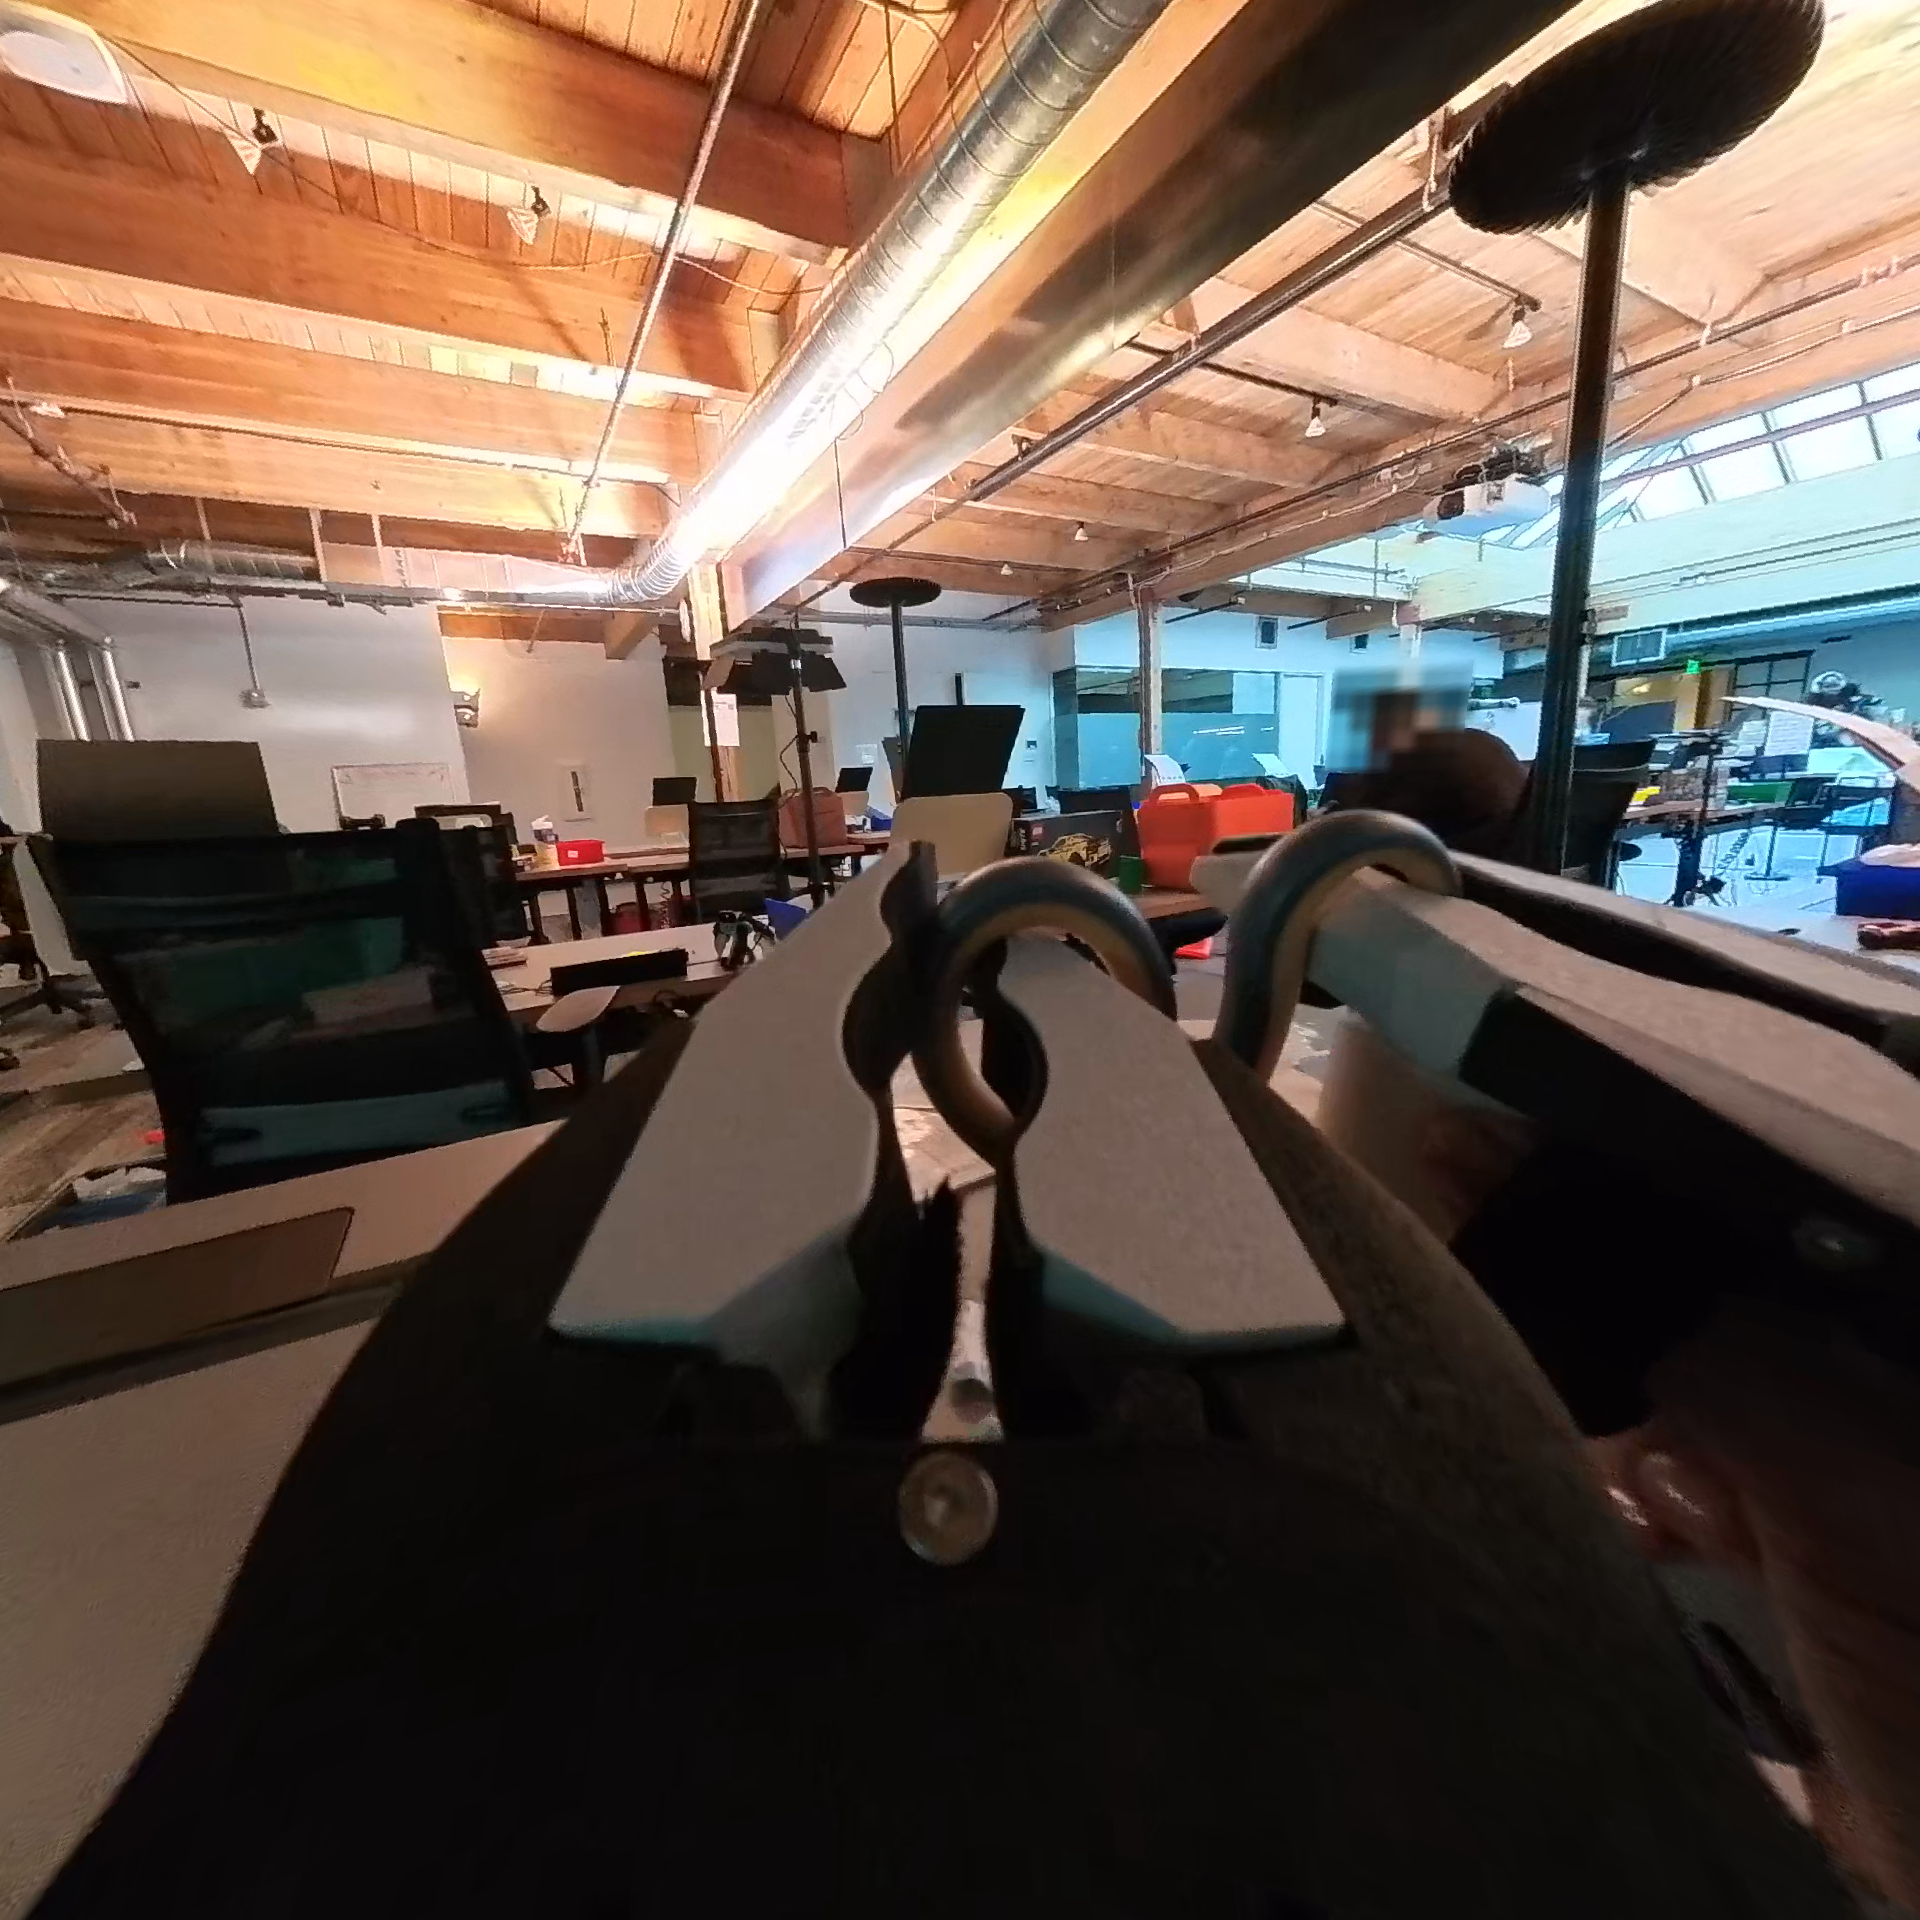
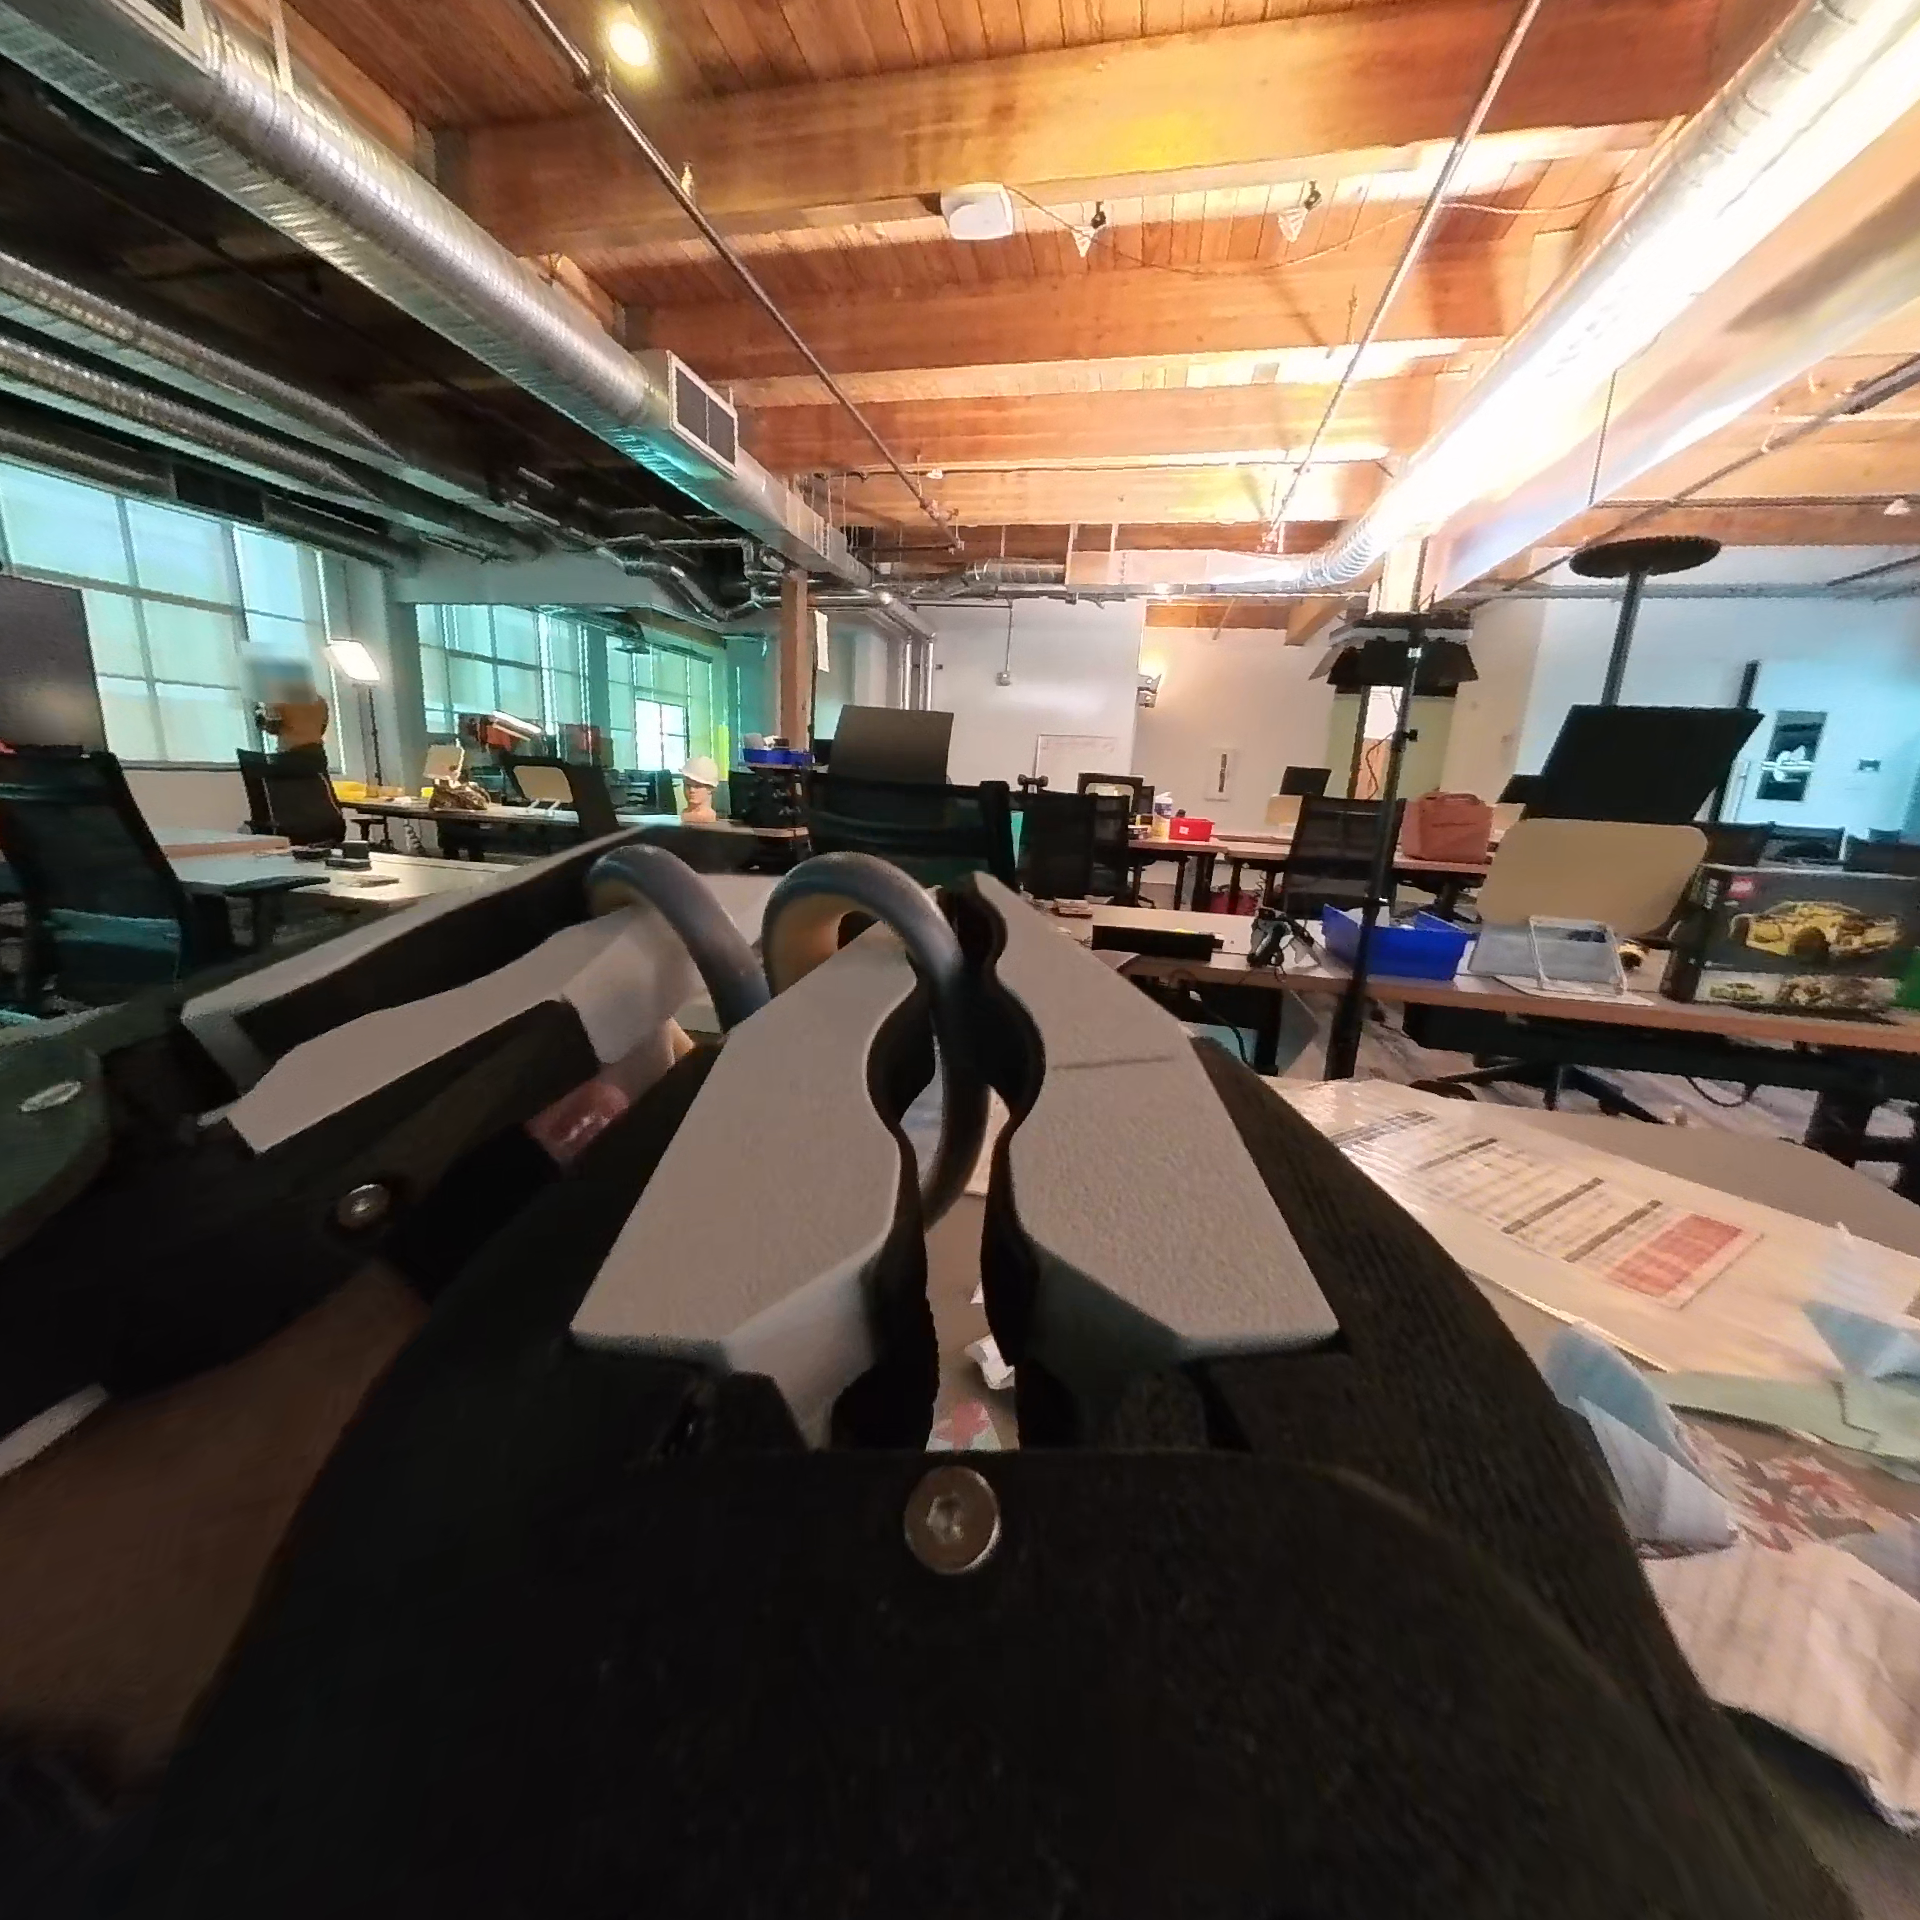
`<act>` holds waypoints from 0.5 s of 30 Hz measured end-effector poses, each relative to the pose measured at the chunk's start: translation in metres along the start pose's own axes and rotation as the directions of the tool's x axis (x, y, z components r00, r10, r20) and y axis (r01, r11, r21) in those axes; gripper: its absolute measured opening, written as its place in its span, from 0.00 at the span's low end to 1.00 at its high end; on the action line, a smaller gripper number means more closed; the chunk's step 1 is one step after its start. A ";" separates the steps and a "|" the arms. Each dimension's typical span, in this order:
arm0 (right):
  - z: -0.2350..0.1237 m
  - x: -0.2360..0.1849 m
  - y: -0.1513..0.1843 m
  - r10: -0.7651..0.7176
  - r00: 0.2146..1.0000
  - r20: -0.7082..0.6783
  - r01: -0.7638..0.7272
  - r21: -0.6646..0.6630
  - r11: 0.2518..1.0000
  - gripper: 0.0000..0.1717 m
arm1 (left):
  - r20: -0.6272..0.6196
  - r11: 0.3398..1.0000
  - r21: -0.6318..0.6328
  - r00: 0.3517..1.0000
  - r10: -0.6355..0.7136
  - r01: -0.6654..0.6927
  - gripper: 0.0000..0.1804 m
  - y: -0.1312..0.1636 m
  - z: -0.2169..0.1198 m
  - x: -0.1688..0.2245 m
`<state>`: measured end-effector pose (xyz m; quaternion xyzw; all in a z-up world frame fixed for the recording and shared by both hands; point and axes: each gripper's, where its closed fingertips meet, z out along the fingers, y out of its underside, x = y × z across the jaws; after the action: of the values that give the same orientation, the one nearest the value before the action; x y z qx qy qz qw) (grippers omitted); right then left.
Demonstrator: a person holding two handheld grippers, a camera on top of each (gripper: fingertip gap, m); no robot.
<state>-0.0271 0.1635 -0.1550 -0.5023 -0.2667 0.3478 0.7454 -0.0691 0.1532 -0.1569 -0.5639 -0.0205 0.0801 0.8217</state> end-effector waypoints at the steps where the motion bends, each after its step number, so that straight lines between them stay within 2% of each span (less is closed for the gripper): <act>1: 0.000 0.001 -0.001 0.003 1.000 -0.007 -0.003 0.002 1.000 0.00 | -0.001 1.000 -0.002 1.000 -0.003 0.003 0.01 0.000 0.000 0.001; 11: -0.004 0.011 -0.006 0.078 0.996 -0.046 -0.077 0.031 0.997 0.00 | 0.019 0.998 -0.011 0.998 -0.059 0.059 0.00 -0.001 0.001 0.011; 15: -0.004 0.015 -0.005 0.066 0.998 -0.016 -0.066 0.007 0.998 0.00 | -0.066 1.000 0.004 0.998 -0.007 0.007 0.01 0.000 0.002 0.018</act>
<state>-0.0134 0.1716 -0.1512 -0.5110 -0.2429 0.3691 0.7373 -0.0519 0.1577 -0.1570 -0.5644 0.0047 0.0588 0.8234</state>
